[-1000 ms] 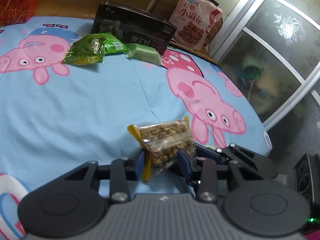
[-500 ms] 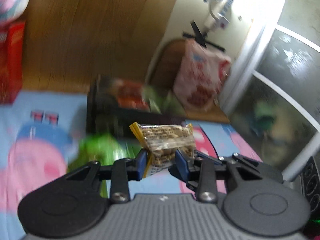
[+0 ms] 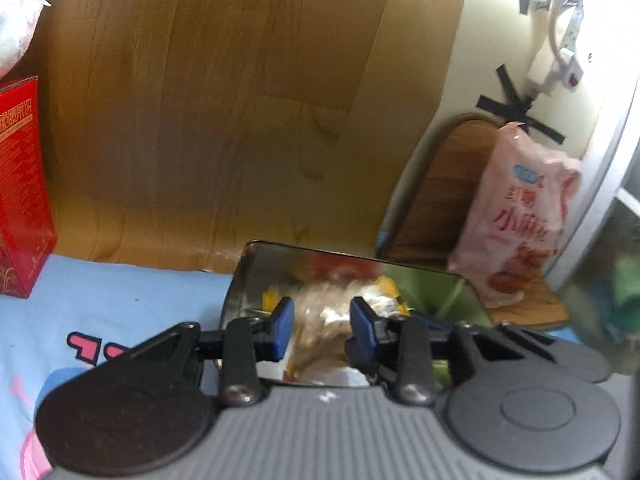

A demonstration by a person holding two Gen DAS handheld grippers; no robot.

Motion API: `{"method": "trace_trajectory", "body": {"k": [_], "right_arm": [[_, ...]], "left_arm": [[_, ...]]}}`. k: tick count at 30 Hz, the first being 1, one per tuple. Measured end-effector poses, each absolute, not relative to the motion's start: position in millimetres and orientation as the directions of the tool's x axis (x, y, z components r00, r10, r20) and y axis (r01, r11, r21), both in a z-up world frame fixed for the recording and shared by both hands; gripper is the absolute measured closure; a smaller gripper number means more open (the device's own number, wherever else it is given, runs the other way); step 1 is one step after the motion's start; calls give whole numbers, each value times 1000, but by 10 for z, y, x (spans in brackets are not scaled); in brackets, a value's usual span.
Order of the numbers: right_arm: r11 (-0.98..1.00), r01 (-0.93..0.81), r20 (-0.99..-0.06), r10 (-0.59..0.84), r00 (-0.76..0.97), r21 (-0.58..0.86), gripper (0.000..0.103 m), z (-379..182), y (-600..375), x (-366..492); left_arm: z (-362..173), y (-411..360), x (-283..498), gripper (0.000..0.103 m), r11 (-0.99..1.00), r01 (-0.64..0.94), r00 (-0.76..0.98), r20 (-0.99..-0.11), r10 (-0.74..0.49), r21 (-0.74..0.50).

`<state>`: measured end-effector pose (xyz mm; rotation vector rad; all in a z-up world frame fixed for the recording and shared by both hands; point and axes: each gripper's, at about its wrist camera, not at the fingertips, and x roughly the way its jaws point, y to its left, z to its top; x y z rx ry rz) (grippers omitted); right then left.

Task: Organize snacks
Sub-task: 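Carry the peanut packet into the black tin and open the left gripper, then grasp the green leaf-print packet with the left gripper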

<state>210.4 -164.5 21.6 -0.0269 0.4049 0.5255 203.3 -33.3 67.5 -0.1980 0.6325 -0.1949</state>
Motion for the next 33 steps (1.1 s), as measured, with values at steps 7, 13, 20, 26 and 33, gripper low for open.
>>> {"method": "trace_trajectory", "body": {"k": [7, 13, 20, 26, 33], "right_arm": [[883, -451, -287, 468, 836, 126, 50, 242, -1943, 1717], [853, -446, -292, 515, 806, 272, 50, 81, -2165, 1335], [820, -506, -371, 572, 732, 267, 51, -88, -1887, 1116], [748, -571, -438, 662, 608, 339, 51, -163, -1588, 1107], [707, -606, -512, 696, 504, 364, 91, -296, -1362, 1092]], "left_arm": [[795, -272, 1607, 60, 958, 159, 832, -490, -260, -239], [748, 161, 1041, 60, 948, 145, 842, -467, -269, -285], [461, 784, 838, 60, 932, 3, 796, -563, -222, -363], [285, 651, 823, 60, 931, 31, 753, -604, -261, -363], [111, 534, 760, 57, 935, 34, 723, -637, -267, -353]]}}
